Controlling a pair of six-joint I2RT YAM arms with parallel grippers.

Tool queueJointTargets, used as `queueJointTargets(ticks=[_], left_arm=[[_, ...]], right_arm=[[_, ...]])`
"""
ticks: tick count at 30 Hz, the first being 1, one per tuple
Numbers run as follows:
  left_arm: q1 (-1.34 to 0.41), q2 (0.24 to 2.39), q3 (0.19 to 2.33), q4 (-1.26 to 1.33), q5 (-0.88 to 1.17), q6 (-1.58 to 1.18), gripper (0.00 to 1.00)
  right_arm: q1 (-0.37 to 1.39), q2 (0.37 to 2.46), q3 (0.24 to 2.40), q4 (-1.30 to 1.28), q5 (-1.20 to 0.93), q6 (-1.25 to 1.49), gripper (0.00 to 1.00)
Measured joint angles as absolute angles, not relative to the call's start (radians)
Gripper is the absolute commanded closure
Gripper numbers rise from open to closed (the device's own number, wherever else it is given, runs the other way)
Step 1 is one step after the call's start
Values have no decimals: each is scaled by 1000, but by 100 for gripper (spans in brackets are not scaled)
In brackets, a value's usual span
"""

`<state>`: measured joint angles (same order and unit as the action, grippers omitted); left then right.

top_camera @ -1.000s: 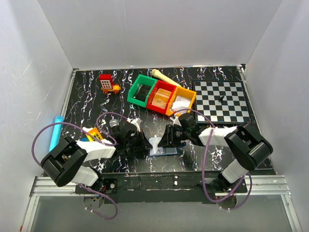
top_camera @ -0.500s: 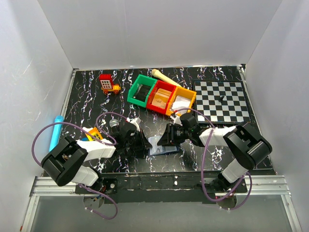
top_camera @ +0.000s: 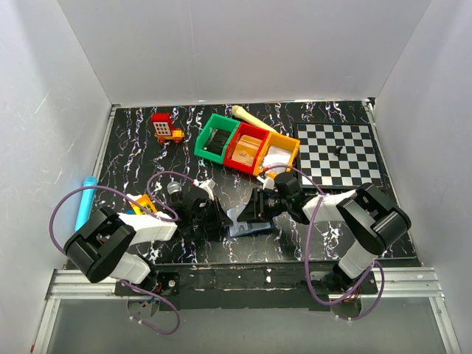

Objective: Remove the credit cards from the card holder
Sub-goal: Remove the credit card from the card holder.

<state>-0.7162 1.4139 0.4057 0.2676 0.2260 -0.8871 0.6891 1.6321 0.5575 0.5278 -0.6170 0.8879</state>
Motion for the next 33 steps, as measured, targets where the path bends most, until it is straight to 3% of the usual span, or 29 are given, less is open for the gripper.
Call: queueJointTargets(ticks=[33], left_arm=[[-716,1432,400,307,255,-891,100]], right_arm=[[693,1623,558,466,-624,867,58]])
